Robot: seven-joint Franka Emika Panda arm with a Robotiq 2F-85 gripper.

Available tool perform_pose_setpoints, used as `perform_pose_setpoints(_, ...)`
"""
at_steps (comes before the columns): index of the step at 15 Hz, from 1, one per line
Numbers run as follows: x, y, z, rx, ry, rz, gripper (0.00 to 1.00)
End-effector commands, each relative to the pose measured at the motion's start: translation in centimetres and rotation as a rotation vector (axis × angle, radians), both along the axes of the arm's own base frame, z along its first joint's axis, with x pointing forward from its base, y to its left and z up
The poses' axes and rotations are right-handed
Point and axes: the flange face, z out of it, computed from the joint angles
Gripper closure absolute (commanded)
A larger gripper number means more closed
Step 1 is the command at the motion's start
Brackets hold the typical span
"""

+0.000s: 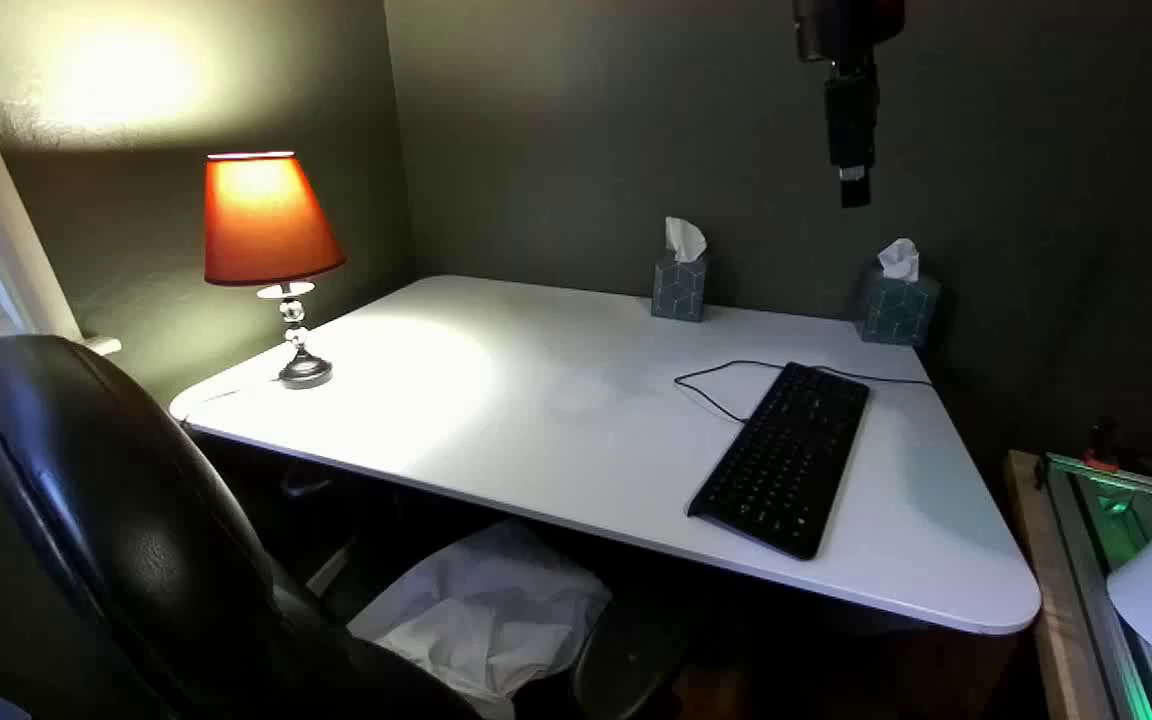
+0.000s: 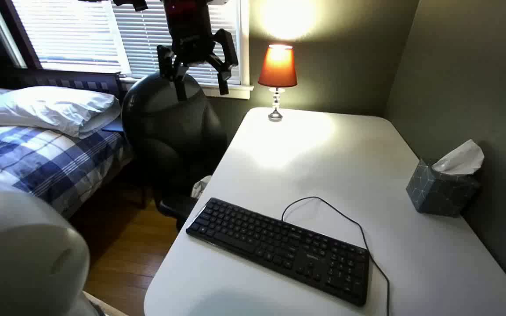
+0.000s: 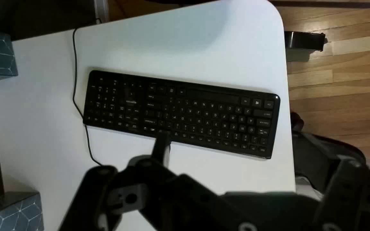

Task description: Press a button on the keyboard

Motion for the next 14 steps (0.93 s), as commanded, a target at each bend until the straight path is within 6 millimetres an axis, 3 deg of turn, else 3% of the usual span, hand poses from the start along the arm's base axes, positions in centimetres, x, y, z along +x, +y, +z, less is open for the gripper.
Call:
perform_pose_setpoints(1,0.0,0.0,0.0,0.0,0.001,0.0,0.0)
perform_pose_setpoints(6,0.0,0.0,0.0,0.0,0.001,0.0,0.0)
perform_pose_setpoints(11,1.2,-1.3,-3.2,0.033,0.061,-0.013,0.0)
perform_pose_setpoints(14,1.8,-2.1,-6.6,0.057,0.12,-0.017,0.0)
